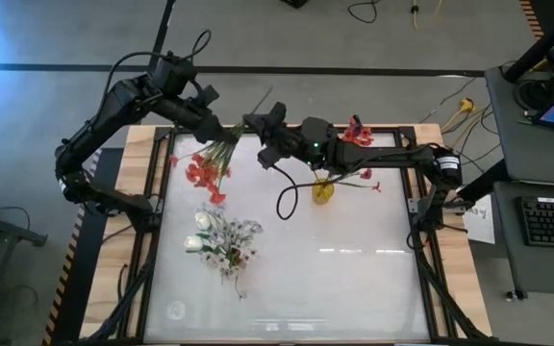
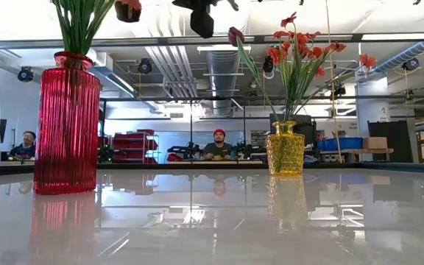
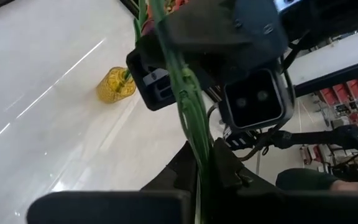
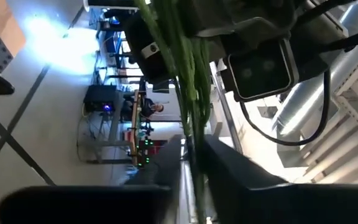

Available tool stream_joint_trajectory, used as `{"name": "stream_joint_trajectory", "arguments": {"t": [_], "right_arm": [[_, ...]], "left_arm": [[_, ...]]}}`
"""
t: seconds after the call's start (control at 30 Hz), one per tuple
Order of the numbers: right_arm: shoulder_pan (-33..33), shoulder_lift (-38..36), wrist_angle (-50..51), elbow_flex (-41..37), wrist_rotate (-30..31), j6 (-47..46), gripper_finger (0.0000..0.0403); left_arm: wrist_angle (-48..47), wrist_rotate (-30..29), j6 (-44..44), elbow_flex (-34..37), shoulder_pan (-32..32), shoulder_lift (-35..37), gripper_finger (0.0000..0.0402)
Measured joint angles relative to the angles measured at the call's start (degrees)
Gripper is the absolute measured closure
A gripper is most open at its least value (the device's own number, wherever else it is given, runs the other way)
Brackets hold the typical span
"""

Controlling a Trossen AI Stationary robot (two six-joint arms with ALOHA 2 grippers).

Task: Sort flowers into vase by color
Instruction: Put the orange flowers into the yellow vase

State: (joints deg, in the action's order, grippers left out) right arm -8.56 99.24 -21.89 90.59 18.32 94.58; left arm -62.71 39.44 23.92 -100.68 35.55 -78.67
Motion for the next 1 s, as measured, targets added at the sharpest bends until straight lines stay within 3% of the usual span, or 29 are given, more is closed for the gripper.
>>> {"name": "stream_joint_trajectory", "arguments": {"t": [0.1, 0.23, 0.4, 0.67, 0.9, 1.0], "right_arm": [[0.0, 0.0, 0.1, 0.0, 0.1, 2.8, 0.0383], [0.0, 0.0, 0.4, 0.0, 0.1, 5.5, 0.0388], [0.0, 0.1, 0.5, 0.0, -0.2, 6.6, 0.0389], [0.0, -0.3, 0.4, 0.0, 5.9, 10.3, 0.0389], [0.6, -3.0, 0.8, 0.0, 9.3, 13.3, 0.0390], [0.6, -5.1, 0.7, -0.1, 11.5, 11.9, 0.0390]], "left_arm": [[0.2, -0.3, -0.4, 0.0, 0.0, 0.0, 0.0391], [0.2, -2.6, -2.4, 0.0, -0.2, 0.0, 0.0360], [1.2, -3.0, -4.4, 0.0, -0.1, 0.0, 0.0293], [1.0, -3.0, -11.1, -1.8, 0.0, 0.0, 0.0191], [0.3, -3.2, -17.5, -10.2, 0.1, 0.0, 0.0162], [-1.2, -5.9, -20.6, -14.9, 0.1, 0.0, 0.0162]]}}
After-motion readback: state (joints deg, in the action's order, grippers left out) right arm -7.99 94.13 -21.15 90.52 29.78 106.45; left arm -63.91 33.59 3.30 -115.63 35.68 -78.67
